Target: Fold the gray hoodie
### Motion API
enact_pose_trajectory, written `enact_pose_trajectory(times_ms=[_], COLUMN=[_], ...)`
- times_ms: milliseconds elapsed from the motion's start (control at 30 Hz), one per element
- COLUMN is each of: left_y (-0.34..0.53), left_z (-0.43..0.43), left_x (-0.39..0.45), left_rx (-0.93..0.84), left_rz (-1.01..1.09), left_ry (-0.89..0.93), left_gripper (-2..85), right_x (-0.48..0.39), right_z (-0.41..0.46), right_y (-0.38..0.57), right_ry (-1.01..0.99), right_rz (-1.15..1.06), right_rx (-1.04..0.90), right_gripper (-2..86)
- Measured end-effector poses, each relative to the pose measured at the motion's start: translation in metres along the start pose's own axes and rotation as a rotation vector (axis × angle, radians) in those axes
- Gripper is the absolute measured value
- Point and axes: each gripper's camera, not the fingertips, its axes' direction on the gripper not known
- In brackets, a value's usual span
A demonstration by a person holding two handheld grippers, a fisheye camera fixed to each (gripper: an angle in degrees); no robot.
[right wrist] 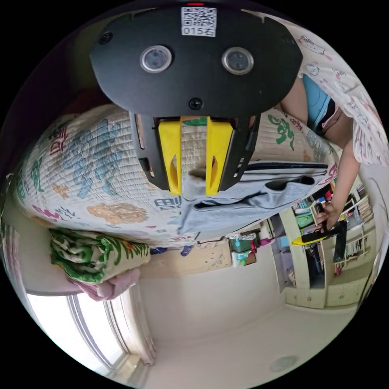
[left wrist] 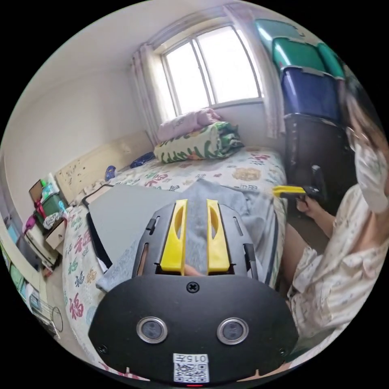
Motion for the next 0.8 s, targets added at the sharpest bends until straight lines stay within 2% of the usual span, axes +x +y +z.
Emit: enact_pose_trajectory(times_ms=[200,400,467,633,800], left_y=[-0.11,-0.183,-0.2,-0.209,-0.225], left_z=[0.198,0.389,0.453,0.538,0.537], left_x=[0.005,0.013,0.018,0.036,0.057], left_rx=[-0.235,-0.405,-0.47,-0.642,-0.625], left_rz=[-0.065,-0.183,-0.214,-0.146,-0.045], left_ry=[0.096,0.076,0.02,-0.104,-0.143], left_gripper=[9.4,11.1,10.9,10.2,5.6], right_x=[0.004,-0.001,0.001,0.024,0.046], right_z=[0.004,-0.012,-0.021,-0.049,-0.071], right_y=[-0.039,-0.062,-0.068,-0.072,-0.065], right_ry=[-0.117,-0.177,-0.207,-0.293,-0.351], right_rz=[-0.037,-0.076,-0.087,-0.05,0.001], right_rx=[-0.072,-0.055,-0.043,0.011,0.068], right_gripper=[11.1,8.4,7.2,4.3,3.3])
